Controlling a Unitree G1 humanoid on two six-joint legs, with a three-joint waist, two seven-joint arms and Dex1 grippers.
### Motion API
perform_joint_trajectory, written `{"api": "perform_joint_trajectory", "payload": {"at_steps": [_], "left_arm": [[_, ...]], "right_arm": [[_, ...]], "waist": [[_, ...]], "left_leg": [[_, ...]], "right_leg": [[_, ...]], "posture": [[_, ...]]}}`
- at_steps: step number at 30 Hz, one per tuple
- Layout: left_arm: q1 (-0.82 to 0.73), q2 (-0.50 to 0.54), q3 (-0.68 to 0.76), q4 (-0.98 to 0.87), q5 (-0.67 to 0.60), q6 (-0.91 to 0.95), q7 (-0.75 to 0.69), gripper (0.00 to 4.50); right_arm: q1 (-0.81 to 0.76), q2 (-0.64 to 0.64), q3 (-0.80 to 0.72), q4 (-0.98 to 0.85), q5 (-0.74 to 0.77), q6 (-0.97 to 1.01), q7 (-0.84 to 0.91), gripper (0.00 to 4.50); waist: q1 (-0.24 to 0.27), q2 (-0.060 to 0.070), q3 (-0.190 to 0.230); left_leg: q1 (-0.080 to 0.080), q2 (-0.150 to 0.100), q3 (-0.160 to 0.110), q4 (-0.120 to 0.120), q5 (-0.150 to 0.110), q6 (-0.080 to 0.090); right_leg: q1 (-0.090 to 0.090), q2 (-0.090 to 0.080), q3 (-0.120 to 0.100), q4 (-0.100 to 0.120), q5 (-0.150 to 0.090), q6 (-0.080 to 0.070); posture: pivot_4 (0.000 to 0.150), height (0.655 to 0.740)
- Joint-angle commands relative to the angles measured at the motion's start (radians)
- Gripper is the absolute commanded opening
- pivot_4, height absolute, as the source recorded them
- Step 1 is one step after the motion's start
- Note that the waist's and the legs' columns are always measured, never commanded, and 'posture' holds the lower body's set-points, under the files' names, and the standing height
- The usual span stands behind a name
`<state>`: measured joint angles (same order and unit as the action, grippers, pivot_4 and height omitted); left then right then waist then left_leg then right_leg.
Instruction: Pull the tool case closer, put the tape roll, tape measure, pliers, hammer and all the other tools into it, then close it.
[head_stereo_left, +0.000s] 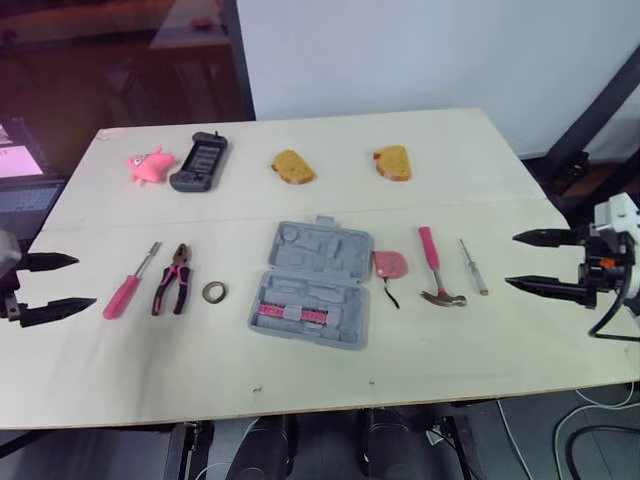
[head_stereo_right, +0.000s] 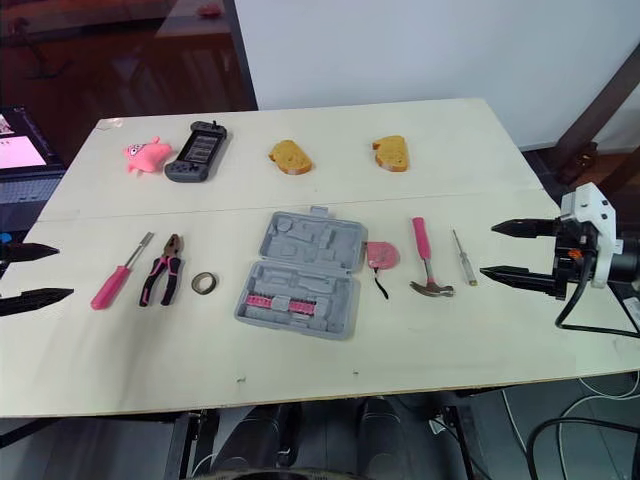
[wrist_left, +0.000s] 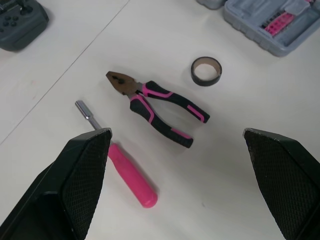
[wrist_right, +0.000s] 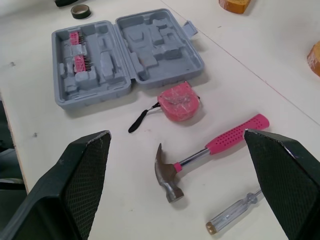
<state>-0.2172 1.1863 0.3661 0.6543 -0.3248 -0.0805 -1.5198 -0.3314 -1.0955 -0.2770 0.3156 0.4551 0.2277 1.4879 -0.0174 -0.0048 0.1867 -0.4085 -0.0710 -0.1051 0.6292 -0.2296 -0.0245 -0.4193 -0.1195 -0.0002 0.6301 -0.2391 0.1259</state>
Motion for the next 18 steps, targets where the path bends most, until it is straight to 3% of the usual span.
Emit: {"api": "perform_joint_trajectory", "payload": {"at_steps": [1, 18], "left_arm": [[0.015, 0.032, 0.0, -0.01, 0.016, -0.023, -0.008, 4.44], [-0.018, 0.026, 0.009, 0.006, 0.007, 0.023, 0.008, 4.44]], "right_arm": [[-0.022, -0.009, -0.009, 0.008, 0.001, -0.021, 0.012, 4.5], [-0.009, 0.003, -0.013, 0.013, 0.004, -0.025, 0.013, 4.5]], "waist": [[0.001, 0.0, 0.0], [0.0, 0.0, 0.0]], "left_leg": [[0.0, 0.0, 0.0, 0.0, 0.0, 0.0], [0.0, 0.0, 0.001, 0.0, 0.0, 0.0]], "right_leg": [[0.0, 0.0, 0.0, 0.0, 0.0, 0.0], [0.0, 0.0, 0.0, 0.001, 0.0, 0.0]], "posture": [[0.15, 0.74], [0.15, 0.74]]}}
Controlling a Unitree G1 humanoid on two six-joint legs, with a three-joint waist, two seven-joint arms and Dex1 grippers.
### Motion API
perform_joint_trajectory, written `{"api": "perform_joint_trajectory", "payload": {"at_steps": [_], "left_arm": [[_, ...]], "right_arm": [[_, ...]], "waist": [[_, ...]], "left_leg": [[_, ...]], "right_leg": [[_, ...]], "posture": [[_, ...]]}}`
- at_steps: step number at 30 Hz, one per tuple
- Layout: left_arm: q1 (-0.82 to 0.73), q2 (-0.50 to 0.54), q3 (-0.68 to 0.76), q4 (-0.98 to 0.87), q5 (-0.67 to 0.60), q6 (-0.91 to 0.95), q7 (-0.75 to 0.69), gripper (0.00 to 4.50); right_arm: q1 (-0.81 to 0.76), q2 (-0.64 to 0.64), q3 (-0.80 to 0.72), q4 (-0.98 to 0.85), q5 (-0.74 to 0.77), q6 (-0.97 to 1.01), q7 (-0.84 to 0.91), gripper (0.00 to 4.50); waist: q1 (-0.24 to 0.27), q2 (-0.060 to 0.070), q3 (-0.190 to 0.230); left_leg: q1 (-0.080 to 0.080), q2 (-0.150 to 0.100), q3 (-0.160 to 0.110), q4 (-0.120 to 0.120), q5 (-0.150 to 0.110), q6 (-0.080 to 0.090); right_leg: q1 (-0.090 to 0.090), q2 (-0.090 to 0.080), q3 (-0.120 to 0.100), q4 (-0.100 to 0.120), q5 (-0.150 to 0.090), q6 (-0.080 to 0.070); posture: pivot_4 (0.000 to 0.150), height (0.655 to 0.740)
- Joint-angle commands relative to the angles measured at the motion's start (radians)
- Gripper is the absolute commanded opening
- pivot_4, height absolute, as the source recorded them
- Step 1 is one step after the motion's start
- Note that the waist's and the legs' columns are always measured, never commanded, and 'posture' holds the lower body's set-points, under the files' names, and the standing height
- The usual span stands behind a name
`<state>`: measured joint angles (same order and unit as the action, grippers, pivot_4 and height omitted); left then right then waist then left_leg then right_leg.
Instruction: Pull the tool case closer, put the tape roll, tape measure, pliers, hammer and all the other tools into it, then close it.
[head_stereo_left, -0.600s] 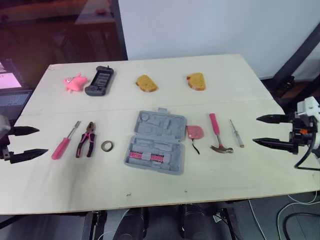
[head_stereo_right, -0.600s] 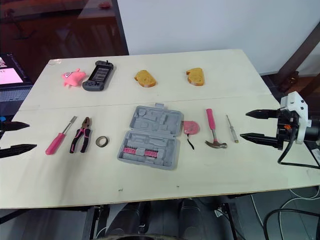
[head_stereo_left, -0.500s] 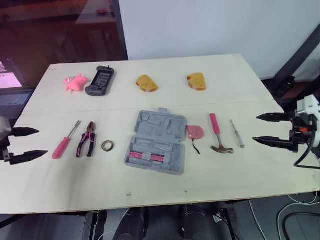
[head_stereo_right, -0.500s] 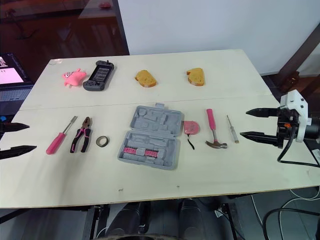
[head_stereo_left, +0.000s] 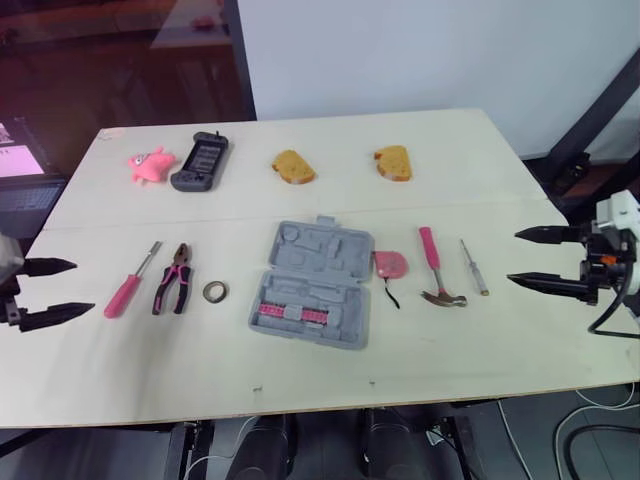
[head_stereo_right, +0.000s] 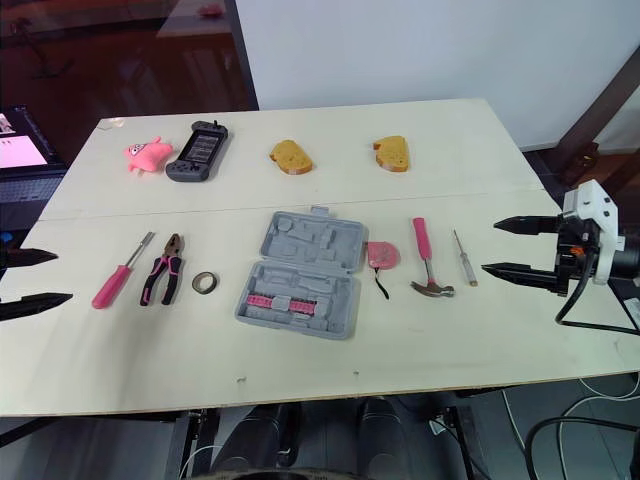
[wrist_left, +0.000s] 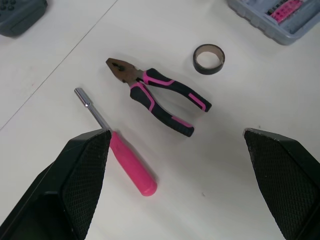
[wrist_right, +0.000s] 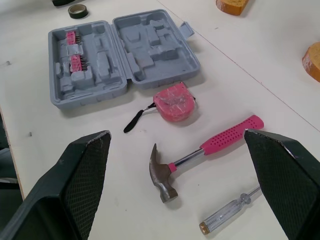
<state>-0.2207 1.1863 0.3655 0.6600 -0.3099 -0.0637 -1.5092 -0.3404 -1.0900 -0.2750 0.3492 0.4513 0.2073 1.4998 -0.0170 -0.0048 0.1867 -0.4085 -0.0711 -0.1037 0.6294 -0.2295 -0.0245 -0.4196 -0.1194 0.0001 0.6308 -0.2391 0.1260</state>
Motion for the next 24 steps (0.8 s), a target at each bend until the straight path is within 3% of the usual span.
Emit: {"api": "perform_joint_trajectory", "payload": {"at_steps": [1, 11, 18, 24], "left_arm": [[-0.017, 0.025, 0.009, 0.0, -0.007, 0.006, -0.003, 4.44], [-0.027, 0.03, 0.003, -0.023, -0.016, 0.047, -0.039, 4.44], [0.025, -0.001, -0.029, -0.199, -0.02, 0.123, -0.037, 4.44], [0.12, -0.076, -0.017, -0.505, -0.111, 0.266, 0.017, 4.44]], "right_arm": [[0.004, -0.002, -0.016, -0.026, 0.009, -0.001, -0.001, 4.5], [0.044, -0.002, -0.026, -0.114, 0.026, 0.065, -0.037, 4.5], [0.147, 0.016, -0.033, -0.432, 0.078, 0.313, -0.223, 4.5], [0.229, 0.029, -0.04, -0.743, 0.136, 0.495, -0.391, 4.5]], "waist": [[0.0, 0.0, 0.0], [0.0, 0.0, 0.0], [0.003, 0.0, 0.0], [0.005, 0.0, 0.0]], "left_leg": [[0.0, 0.0, 0.0, 0.0, 0.0, 0.0], [0.0, 0.0, 0.003, 0.0, 0.0, 0.0], [0.0, 0.0, -0.001, 0.001, 0.0, 0.0], [-0.001, 0.0, -0.001, 0.002, 0.0, 0.0]], "right_leg": [[0.0, 0.0, 0.0, 0.0, 0.0, 0.0], [0.0, 0.0, 0.0, 0.0, 0.0, 0.0], [0.0, 0.0, 0.001, 0.001, 0.0, 0.0], [-0.001, 0.0, 0.002, 0.001, 0.0, 0.0]], "posture": [[0.15, 0.74], [0.15, 0.74], [0.15, 0.74], [0.15, 0.74]]}}
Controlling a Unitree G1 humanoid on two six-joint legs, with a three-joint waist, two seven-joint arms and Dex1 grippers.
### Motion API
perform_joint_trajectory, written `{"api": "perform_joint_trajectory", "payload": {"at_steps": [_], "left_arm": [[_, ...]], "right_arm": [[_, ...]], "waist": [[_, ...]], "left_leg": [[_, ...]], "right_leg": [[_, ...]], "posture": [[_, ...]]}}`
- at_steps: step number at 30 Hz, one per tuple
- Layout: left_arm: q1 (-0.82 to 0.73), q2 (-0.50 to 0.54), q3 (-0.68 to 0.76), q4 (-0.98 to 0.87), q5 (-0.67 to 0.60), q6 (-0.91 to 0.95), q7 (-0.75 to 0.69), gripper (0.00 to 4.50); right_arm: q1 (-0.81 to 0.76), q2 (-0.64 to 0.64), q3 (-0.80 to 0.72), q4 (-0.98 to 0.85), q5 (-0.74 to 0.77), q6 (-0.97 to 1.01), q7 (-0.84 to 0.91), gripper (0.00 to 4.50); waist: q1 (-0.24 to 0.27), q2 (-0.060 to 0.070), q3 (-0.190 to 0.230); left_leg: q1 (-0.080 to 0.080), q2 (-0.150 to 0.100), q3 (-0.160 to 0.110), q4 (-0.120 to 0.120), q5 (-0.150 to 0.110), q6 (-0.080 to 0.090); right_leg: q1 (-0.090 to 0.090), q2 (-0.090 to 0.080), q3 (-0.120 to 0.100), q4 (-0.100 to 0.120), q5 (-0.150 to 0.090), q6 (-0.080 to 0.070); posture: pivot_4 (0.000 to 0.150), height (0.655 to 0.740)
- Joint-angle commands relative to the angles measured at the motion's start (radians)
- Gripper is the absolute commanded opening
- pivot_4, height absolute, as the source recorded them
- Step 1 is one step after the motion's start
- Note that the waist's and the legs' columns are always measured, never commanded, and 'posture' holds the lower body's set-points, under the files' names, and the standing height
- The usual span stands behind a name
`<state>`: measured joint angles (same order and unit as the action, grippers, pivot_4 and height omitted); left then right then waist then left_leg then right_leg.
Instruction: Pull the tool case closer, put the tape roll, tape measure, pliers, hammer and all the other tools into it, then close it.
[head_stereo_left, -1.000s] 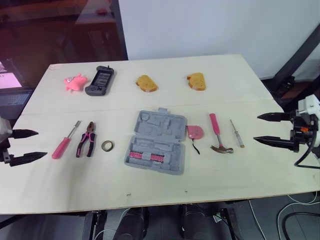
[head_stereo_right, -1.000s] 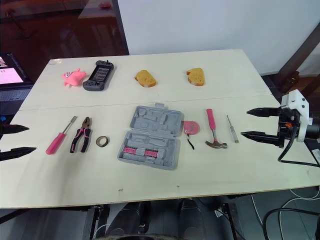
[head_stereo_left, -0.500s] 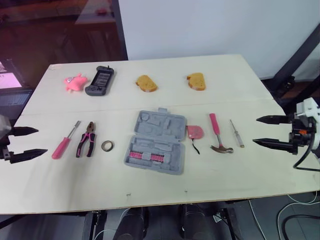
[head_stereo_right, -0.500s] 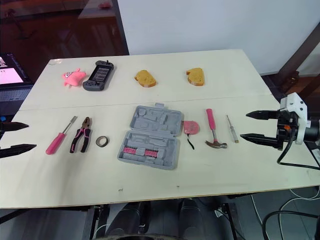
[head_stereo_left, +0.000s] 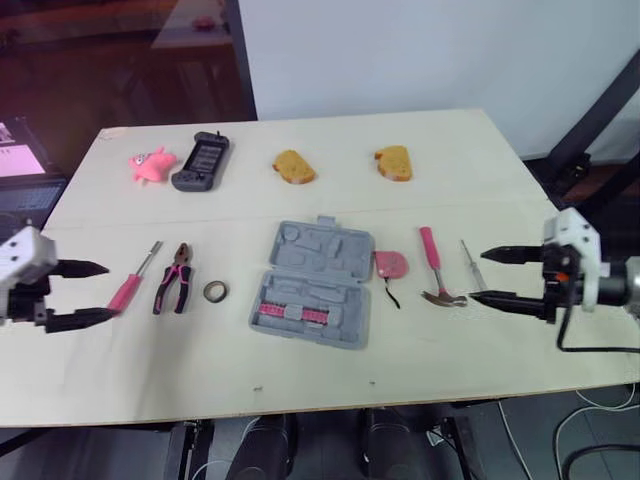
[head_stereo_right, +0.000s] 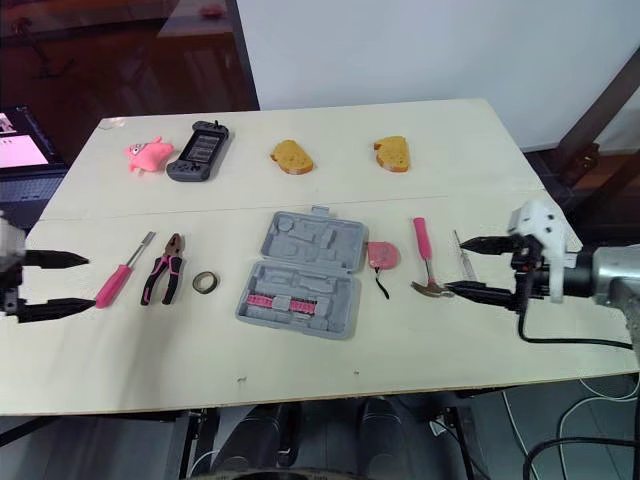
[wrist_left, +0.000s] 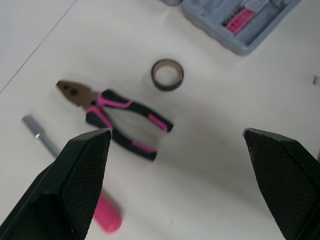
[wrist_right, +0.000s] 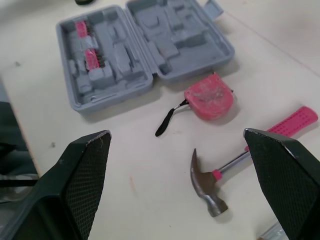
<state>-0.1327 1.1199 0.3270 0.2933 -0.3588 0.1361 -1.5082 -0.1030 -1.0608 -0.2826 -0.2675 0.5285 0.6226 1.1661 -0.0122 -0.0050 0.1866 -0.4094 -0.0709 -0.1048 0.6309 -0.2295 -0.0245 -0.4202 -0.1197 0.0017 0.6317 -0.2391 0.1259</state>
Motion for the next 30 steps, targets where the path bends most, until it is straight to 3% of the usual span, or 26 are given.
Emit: {"api": "perform_joint_trajectory", "payload": {"at_steps": [1, 8, 9, 11, 13, 18, 21, 30], "left_arm": [[0.052, -0.023, 0.022, -0.19, -0.073, 0.09, 0.037, 4.44], [0.129, -0.111, -0.013, -0.428, -0.1, 0.19, 0.167, 4.44], [0.125, -0.126, -0.024, -0.439, -0.1, 0.198, 0.181, 4.2], [0.114, -0.145, -0.05, -0.449, -0.091, 0.202, 0.202, 3.65], [0.086, -0.163, -0.089, -0.432, -0.081, 0.176, 0.196, 2.6], [-0.026, -0.208, -0.201, -0.311, 0.027, 0.055, 0.231, 0.05], [-0.111, -0.237, -0.26, -0.214, 0.078, 0.005, 0.24, 0.0], [-0.424, -0.346, -0.416, 0.22, 0.241, -0.209, 0.229, 0.0]], "right_arm": [[-0.013, 0.003, -0.028, -0.167, 0.08, 0.115, -0.081, 4.5], [-0.057, 0.079, 0.066, -0.327, 0.142, 0.248, -0.244, 4.5], [-0.072, 0.1, 0.092, -0.323, 0.142, 0.259, -0.263, 4.5], [-0.102, 0.138, 0.132, -0.301, 0.145, 0.281, -0.293, 4.5], [-0.111, 0.152, 0.191, -0.279, 0.108, 0.276, -0.308, 3.97], [-0.131, 0.156, 0.349, -0.199, -0.062, 0.128, -0.306, 1.68], [-0.189, 0.193, 0.413, -0.096, -0.127, 0.087, -0.315, 0.04], [-0.342, 0.307, 0.553, 0.163, -0.278, -0.022, -0.286, 0.01]], "waist": [[0.0, 0.0, 0.0], [0.001, -0.001, 0.0], [0.002, -0.001, 0.0], [0.004, -0.001, 0.0], [0.005, -0.001, 0.0], [0.005, -0.002, -0.001], [0.001, -0.002, -0.001], [0.001, -0.002, -0.001]], "left_leg": [[0.0, 0.0, 0.0, 0.0, 0.0, 0.0], [0.0, 0.0, 0.0, 0.0, 0.0, 0.0], [0.0, 0.0, 0.0, 0.0, 0.0, 0.0], [0.0, 0.0, 0.0, 0.001, 0.0, 0.0], [0.0, 0.0, 0.0, 0.001, 0.0, 0.0], [0.0, -0.001, 0.0, 0.001, 0.0, 0.0], [0.0, -0.001, 0.0, 0.001, 0.0, 0.0], [0.0, -0.003, 0.001, 0.002, 0.001, -0.001]], "right_leg": [[0.0, 0.0, 0.0, 0.0, 0.0, 0.0], [0.0, 0.0, 0.001, -0.001, 0.0, 0.0], [0.001, 0.0, 0.001, -0.001, 0.0, 0.0], [0.001, 0.0, 0.0, -0.002, 0.0, -0.001], [0.001, 0.0, 0.0, -0.002, 0.0, 0.0], [0.002, 0.0, 0.0, -0.002, 0.0, 0.0], [0.002, 0.0, 0.0, -0.001, 0.0, 0.0], [0.002, 0.001, -0.002, 0.0, 0.0, 0.0]], "posture": [[0.15, 0.74], [0.15, 0.74], [0.15, 0.74], [0.15, 0.74], [0.15, 0.74], [0.15, 0.74], [0.15, 0.74], [0.15, 0.74]]}}
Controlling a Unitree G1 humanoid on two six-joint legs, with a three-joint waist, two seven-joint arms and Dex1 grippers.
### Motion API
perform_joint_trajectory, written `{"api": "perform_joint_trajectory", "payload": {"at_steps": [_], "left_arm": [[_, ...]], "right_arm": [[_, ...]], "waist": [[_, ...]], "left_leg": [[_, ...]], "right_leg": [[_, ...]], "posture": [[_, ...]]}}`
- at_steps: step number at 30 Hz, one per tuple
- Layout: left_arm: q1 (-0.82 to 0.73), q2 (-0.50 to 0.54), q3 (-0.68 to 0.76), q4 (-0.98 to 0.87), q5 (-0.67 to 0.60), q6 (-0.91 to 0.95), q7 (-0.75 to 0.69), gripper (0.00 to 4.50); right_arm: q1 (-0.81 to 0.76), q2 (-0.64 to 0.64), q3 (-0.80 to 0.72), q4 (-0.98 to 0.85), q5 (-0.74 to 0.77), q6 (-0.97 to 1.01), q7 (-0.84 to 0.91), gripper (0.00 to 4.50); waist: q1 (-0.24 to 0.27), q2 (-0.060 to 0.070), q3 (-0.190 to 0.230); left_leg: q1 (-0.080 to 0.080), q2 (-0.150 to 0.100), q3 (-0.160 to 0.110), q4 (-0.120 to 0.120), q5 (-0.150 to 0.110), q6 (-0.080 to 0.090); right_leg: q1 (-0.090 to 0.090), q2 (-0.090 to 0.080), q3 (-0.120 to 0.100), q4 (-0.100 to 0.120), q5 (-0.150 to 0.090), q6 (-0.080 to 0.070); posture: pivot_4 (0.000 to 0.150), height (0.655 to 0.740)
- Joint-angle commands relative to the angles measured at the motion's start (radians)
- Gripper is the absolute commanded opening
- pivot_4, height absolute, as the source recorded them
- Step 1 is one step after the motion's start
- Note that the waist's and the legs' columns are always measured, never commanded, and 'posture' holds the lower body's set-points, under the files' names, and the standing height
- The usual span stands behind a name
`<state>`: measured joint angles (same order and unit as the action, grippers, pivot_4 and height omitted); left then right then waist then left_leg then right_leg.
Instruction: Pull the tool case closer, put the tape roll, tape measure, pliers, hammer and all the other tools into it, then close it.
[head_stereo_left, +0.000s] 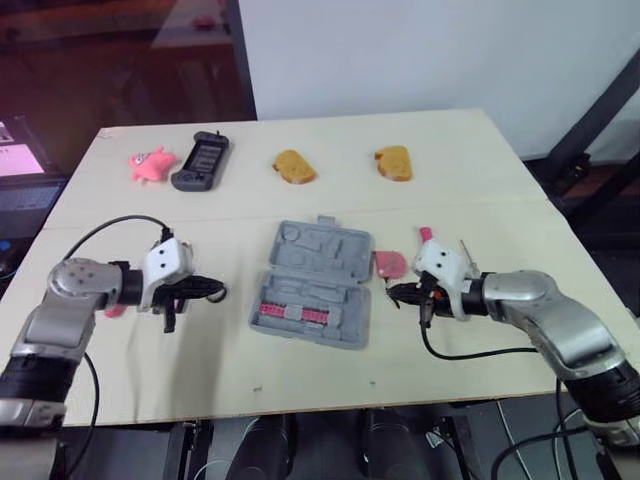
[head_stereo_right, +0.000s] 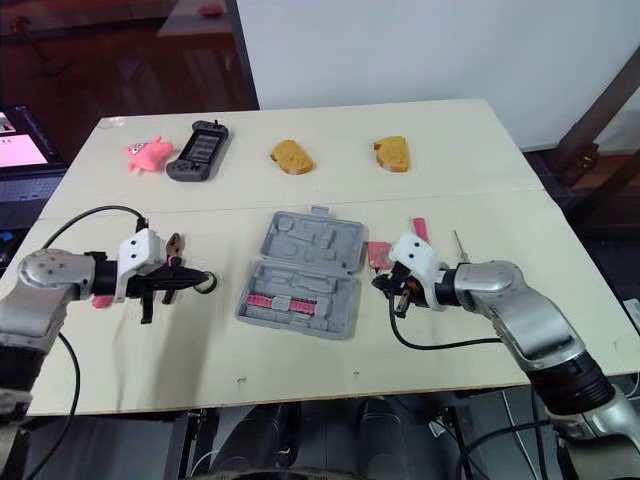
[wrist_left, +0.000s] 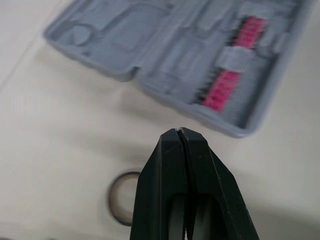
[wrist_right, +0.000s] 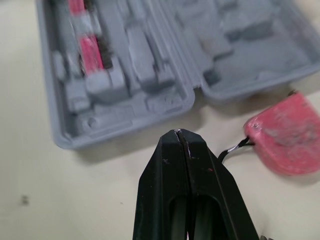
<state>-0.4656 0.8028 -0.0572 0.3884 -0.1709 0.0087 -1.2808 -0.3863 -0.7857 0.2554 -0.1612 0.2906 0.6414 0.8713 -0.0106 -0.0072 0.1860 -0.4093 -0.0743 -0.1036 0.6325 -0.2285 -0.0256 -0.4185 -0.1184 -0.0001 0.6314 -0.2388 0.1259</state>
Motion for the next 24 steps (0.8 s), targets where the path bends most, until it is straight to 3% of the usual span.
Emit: {"api": "perform_joint_trajectory", "payload": {"at_steps": [1, 11, 24], "left_arm": [[-0.119, -0.042, -0.04, 0.169, 0.064, -0.101, 0.003, 0.0], [-0.337, -0.184, -0.109, 0.634, 0.207, -0.319, 0.077, 0.0], [-0.454, -0.31, -0.14, 0.83, 0.322, -0.396, 0.194, 0.0]], "right_arm": [[-0.072, 0.042, 0.022, 0.078, -0.052, -0.05, 0.011, 0.01], [-0.166, 0.153, 0.095, 0.304, -0.18, -0.153, 0.042, 0.01], [-0.258, 0.245, 0.116, 0.57, -0.293, -0.314, 0.074, 0.01]], "waist": [[0.0, 0.0, 0.0], [-0.006, -0.001, -0.001], [-0.008, -0.002, -0.001]], "left_leg": [[0.0, 0.0, 0.0, 0.0, 0.0, 0.0], [0.0, -0.001, 0.001, 0.0, 0.001, -0.001], [0.0, -0.002, 0.0, 0.001, 0.002, -0.002]], "right_leg": [[0.001, 0.0, 0.0, 0.0, 0.0, 0.0], [0.0, 0.001, 0.0, 0.001, 0.0, 0.001], [0.0, 0.001, 0.0, 0.003, 0.0, 0.001]], "posture": [[0.15, 0.74], [0.15, 0.74], [0.15, 0.74]]}}
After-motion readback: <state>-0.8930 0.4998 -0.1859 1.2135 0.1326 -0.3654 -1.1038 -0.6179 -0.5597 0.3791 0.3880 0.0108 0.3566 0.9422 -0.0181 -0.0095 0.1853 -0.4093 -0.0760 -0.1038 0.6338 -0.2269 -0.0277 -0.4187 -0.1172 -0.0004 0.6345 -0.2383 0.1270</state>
